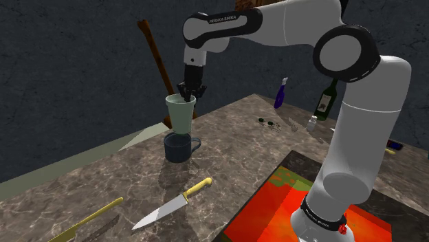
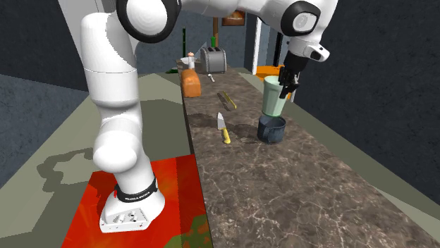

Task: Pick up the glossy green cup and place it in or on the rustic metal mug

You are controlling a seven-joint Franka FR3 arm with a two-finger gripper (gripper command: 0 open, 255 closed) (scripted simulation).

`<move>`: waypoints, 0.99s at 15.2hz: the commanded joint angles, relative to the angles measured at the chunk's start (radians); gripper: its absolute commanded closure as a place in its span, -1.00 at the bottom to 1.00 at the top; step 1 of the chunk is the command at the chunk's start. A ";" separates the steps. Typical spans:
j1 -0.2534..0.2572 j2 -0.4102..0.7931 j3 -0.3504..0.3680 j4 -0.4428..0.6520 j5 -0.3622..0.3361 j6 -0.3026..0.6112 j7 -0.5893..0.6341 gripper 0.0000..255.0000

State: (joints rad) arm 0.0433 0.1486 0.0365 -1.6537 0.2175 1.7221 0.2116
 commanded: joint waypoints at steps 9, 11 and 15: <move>0.002 0.010 0.001 -0.106 0.005 0.115 -0.023 1.00; 0.002 0.010 0.001 -0.106 0.005 0.115 -0.023 1.00; 0.002 0.010 0.001 -0.106 0.005 0.115 -0.023 1.00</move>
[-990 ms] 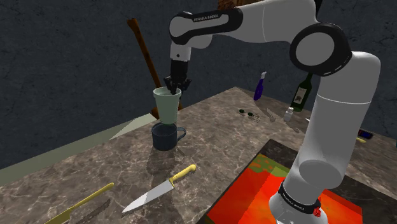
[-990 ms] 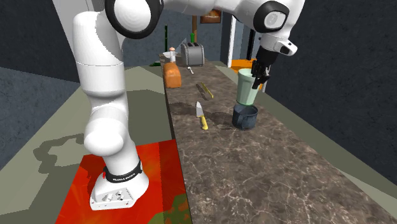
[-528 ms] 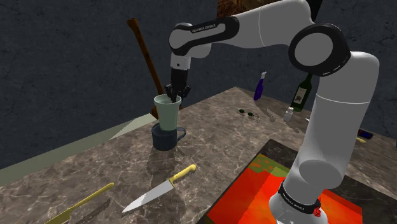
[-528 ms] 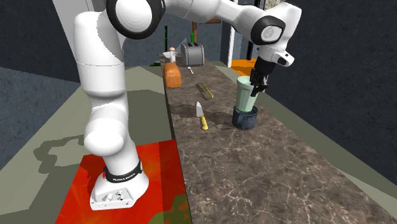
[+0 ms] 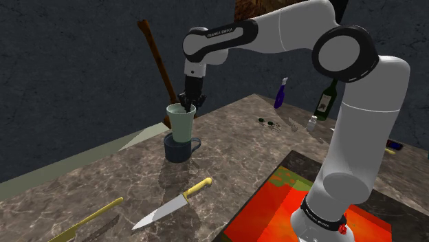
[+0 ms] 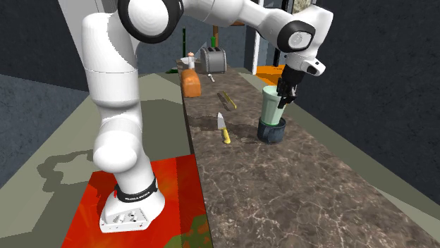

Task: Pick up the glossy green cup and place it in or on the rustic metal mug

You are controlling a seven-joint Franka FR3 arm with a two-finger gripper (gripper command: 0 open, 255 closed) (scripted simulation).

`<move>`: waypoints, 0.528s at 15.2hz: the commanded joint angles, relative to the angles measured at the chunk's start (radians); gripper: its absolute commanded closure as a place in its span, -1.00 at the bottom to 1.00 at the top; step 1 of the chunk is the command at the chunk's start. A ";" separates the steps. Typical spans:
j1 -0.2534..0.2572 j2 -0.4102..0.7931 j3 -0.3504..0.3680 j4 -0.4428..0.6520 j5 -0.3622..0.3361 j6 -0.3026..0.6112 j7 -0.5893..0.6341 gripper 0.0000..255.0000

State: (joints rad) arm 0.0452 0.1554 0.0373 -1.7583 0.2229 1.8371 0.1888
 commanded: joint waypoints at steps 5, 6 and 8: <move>0.000 0.004 0.000 0.000 0.000 -0.001 0.000 -1.00; 0.000 0.003 0.000 0.000 0.000 -0.001 0.000 -1.00; -0.003 0.001 -0.002 0.029 -0.002 -0.033 0.002 -1.00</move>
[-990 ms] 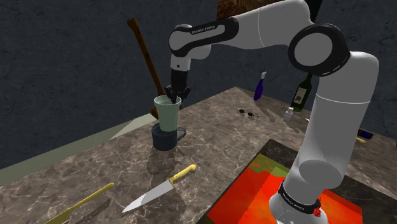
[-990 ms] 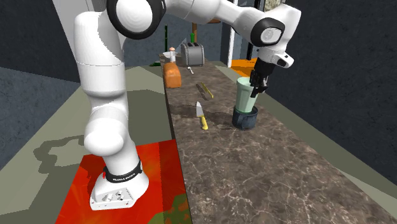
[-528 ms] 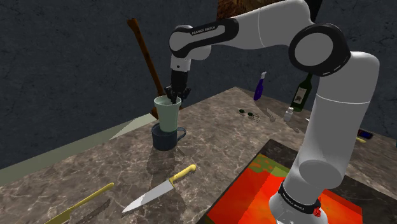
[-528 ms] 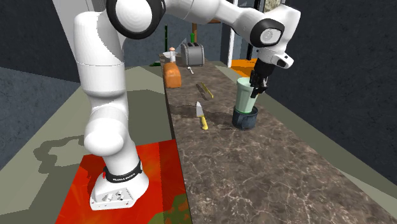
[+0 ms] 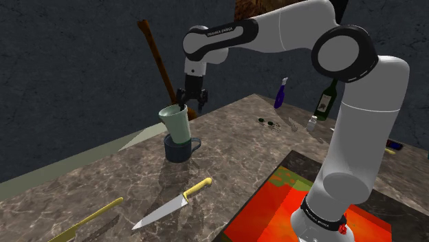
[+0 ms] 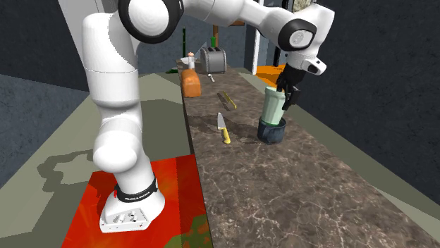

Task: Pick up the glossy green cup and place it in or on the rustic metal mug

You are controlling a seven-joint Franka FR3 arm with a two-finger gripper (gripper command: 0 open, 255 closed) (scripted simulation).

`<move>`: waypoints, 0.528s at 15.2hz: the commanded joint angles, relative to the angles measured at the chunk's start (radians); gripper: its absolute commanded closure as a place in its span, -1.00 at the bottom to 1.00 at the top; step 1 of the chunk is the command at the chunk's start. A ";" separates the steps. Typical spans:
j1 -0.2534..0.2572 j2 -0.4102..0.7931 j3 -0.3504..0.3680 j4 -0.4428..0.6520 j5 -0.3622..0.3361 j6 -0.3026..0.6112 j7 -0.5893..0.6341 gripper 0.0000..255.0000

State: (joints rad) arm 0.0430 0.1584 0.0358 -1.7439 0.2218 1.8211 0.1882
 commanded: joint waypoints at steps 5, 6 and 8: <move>-0.010 0.000 -0.007 0.109 -0.005 -0.110 0.007 -1.00; -0.010 0.000 -0.007 0.109 -0.005 -0.110 0.007 -1.00; -0.010 0.000 -0.007 0.109 -0.005 -0.110 0.007 -1.00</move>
State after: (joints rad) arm 0.0326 0.1582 0.0285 -1.6362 0.2167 1.7120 0.1949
